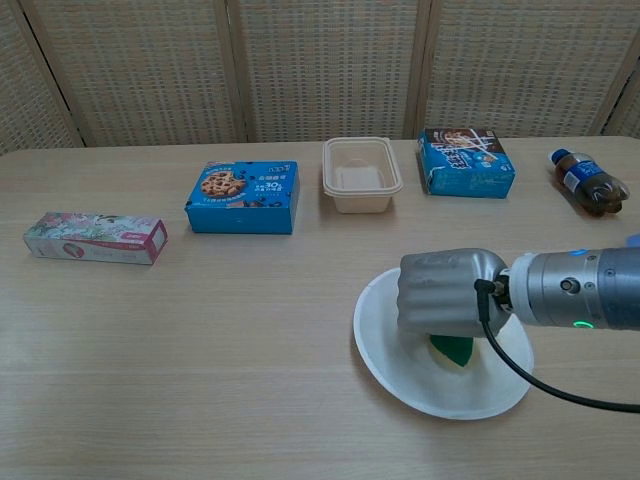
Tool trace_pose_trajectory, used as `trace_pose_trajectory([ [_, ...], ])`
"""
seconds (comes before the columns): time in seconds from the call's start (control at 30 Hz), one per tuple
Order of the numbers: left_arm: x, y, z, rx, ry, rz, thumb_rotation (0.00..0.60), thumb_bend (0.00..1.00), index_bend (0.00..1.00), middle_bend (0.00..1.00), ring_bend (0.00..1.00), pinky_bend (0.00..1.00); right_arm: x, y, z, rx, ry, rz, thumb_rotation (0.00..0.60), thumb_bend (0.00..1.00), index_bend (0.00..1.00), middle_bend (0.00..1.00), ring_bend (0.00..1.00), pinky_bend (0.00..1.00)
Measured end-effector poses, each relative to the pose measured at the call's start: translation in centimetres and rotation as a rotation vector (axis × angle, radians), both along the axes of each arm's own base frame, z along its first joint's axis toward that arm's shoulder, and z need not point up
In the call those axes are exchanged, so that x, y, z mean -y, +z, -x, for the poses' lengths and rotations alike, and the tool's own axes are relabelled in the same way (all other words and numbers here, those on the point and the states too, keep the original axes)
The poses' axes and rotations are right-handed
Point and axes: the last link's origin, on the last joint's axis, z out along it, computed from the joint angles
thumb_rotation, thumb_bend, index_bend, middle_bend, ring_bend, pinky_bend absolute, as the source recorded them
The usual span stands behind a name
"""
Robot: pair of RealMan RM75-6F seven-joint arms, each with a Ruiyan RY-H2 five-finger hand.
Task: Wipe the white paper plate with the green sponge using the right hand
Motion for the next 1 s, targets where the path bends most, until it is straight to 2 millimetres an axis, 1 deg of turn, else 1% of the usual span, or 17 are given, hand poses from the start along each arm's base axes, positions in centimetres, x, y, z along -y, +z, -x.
trace_pose_trajectory([
  [0.17,0.0,0.0,0.0,0.001,-0.001,0.001,0.6,0.0,0.0,0.0,0.0,0.0,0.0,-0.5,0.7,-0.021,-0.018,0.0,0.6,0.67,0.63,0.66,0.56,0.74],
  [0.3,0.0,0.0,0.0,0.002,0.001,0.0,0.6,0.0,0.0,0.0,0.0,0.0,0.0,-0.7,0.7,-0.02,-0.018,0.001,0.6,0.67,0.63,0.66,0.56,0.74],
  [0.5,0.0,0.0,0.0,0.002,0.001,0.003,0.6,0.0,0.0,0.0,0.0,0.0,0.2,-0.3,0.2,-0.003,-0.018,0.011,0.6,0.67,0.63,0.66,0.56,0.74],
  [0.8,0.0,-0.1,-0.1,0.002,-0.001,0.007,0.6,0.0,0.0,0.0,0.0,0.0,1.0,1.5,-1.7,0.066,-0.018,0.036,0.6,0.67,0.63,0.66,0.56,0.74],
  [1.0,0.0,0.0,-0.1,0.002,-0.002,0.004,0.6,0.0,0.0,0.0,0.0,0.0,0.9,0.9,-1.5,0.063,-0.041,0.024,0.6,0.67,0.63,0.66,0.56,0.74],
])
